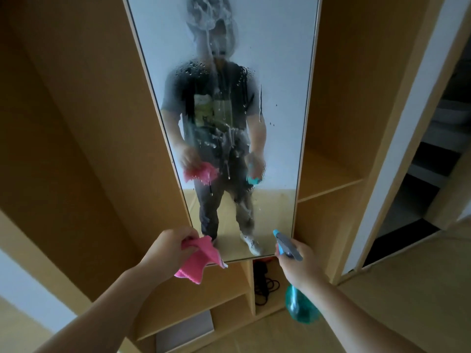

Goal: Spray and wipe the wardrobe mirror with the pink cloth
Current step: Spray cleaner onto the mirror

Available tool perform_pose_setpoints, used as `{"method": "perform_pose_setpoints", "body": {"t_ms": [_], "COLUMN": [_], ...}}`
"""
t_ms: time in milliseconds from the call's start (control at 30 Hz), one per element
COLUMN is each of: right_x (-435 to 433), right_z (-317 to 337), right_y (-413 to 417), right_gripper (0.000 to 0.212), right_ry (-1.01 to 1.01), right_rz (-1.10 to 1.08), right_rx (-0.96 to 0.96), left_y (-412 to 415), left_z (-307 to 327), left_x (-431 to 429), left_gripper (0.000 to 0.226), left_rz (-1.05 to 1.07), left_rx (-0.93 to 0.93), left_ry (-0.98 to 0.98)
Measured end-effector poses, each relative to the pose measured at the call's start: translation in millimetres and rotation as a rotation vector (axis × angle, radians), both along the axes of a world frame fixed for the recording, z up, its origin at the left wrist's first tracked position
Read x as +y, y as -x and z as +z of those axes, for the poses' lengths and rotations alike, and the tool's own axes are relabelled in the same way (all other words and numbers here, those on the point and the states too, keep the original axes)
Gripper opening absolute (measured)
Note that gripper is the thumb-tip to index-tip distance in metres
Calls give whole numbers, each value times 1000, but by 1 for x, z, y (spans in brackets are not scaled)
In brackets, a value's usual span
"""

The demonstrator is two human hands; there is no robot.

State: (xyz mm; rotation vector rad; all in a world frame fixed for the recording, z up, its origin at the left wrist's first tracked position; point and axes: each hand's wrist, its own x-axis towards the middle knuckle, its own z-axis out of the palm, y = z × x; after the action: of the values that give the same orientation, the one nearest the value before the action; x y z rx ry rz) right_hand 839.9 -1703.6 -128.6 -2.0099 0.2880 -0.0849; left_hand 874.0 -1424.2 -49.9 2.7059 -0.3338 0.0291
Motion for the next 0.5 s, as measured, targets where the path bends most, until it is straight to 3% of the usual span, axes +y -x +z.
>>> {"method": "perform_pose_setpoints", "body": {"t_ms": [133,367,500], "right_x": [11,42,66], "right_z": [6,10,13], "right_y": [1,-1,-6], "right_gripper": [10,32,32], "right_ry": [-14,-41,-14], "right_rz": [17,195,237], "right_rx": [-19,-32,-66], "left_y": [5,25,32], "left_z": [0,-5,-6], "left_x": [8,35,53], "left_gripper": [21,22,20], "left_rz": [14,58,96], "left_rx": [-9,22,30], "left_ry": [25,48,67]}}
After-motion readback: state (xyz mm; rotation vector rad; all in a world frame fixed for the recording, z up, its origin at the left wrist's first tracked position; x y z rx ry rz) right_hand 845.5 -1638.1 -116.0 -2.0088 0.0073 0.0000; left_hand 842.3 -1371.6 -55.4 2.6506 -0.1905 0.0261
